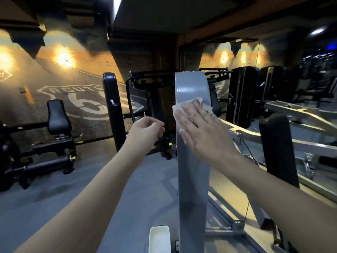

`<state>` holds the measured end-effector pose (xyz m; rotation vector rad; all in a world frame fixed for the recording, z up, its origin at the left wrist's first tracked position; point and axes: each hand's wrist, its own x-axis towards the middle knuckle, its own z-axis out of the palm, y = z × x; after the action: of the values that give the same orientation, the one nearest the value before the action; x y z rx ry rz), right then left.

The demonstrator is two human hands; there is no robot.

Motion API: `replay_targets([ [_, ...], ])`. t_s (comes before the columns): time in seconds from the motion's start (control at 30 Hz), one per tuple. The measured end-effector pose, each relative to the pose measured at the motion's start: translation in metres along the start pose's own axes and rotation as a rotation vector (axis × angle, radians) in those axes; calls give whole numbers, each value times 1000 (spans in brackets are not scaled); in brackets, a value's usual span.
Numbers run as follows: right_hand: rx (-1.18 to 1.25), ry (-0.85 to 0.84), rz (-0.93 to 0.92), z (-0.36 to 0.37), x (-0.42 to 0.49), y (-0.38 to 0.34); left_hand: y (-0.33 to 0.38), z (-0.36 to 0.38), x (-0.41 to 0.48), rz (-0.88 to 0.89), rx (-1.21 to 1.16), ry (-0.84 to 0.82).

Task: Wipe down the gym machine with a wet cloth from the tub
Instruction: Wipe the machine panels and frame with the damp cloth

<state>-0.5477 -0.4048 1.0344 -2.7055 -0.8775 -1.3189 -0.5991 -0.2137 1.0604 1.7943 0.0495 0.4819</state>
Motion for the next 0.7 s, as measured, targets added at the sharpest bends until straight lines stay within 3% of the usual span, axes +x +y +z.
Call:
replay_targets([
  [0.17, 64, -19, 116, -8, 80, 20, 1, 3, 13, 36, 4, 13],
  [0.4, -144, 119, -44, 21, -6, 0, 5, 12, 37, 84, -92, -41],
  [0.53, -234, 129, -10, 8, 15, 0, 11, 18, 50, 101, -134, -27],
  [0.7, -110, -52, -22, -10, 45, 9, 24, 24, 66, 116, -173, 18],
])
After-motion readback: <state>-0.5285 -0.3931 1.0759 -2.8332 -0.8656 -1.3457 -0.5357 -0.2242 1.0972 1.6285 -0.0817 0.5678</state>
